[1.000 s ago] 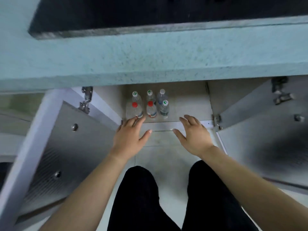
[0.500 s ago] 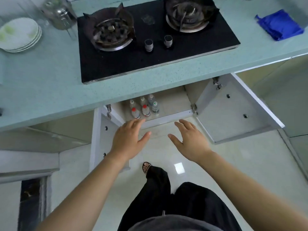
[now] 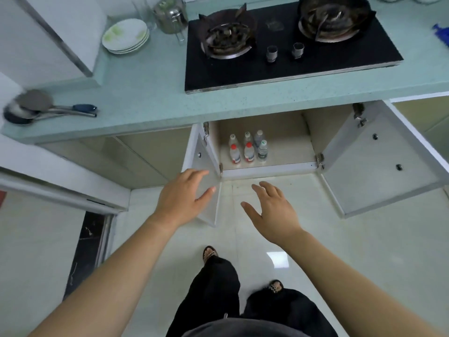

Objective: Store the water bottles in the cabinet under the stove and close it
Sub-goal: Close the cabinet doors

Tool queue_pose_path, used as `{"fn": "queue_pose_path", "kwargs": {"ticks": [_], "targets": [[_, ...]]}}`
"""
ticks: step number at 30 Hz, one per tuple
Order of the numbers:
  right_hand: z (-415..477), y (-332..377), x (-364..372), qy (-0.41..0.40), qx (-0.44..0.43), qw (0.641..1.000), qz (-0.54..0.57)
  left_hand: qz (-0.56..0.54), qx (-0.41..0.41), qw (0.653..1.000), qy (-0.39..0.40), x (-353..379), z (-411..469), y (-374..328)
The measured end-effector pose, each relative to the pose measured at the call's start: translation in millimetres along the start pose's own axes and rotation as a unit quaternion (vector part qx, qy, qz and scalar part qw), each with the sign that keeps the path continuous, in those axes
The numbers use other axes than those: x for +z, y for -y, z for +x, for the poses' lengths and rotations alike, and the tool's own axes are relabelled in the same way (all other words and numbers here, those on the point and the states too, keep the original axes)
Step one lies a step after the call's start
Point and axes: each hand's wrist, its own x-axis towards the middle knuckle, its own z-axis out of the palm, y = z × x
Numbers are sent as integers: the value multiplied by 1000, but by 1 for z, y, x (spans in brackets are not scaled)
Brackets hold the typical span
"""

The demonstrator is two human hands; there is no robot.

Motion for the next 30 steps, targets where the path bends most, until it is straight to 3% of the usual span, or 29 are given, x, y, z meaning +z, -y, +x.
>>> {"fn": "queue_pose_path", "kwargs": {"ticks": [4, 9, 17, 30], "targets": [[7, 40, 9, -21, -7, 1000, -7, -20, -29, 999, -3, -13, -21, 38], [26, 93, 42, -29, 25, 999, -16, -50, -5, 999, 12, -14, -24, 105], [62, 174, 115, -30, 124, 992, 2, -15, 99, 992, 82, -29, 31, 213], [151, 166, 150, -44, 214, 974, 55, -3, 139, 971, 193, 1, 115, 231]]}}
